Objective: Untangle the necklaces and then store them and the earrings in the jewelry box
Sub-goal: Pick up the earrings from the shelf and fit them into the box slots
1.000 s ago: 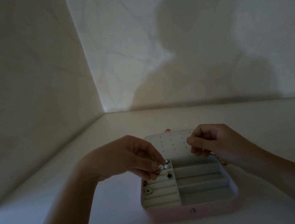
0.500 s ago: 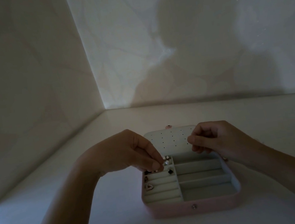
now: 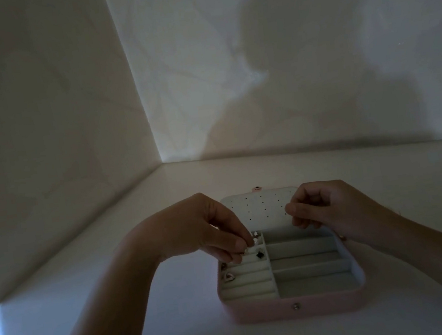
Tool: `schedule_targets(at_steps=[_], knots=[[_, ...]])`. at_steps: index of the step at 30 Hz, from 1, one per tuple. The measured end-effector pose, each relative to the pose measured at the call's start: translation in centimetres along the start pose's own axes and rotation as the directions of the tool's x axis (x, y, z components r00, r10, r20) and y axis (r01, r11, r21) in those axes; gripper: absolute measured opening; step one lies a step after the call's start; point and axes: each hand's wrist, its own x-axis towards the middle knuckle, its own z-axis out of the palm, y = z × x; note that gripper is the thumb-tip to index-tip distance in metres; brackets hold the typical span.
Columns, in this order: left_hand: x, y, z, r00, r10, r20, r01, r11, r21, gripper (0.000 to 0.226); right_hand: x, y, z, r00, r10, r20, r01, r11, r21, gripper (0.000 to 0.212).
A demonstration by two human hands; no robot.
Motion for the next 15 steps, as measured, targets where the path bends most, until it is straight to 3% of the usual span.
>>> schedule_targets(at_steps=[7, 15], knots=[[0.05, 0.08, 0.52, 0.996, -0.022, 0.088, -0.002, 0.965, 0.260, 0.011, 0.10, 0.11, -0.01, 1.000, -0.001, 0.003, 0.001, 0.999, -0.032, 0.013], [0.48, -0.15, 0.97, 0.993, -0.072, 0.090, 0.040, 0.948, 0.315, 0.008, 0.08, -0.05, 0.02, 1.000, -0.001, 0.004, 0.001, 0.999, -0.045, 0.013]])
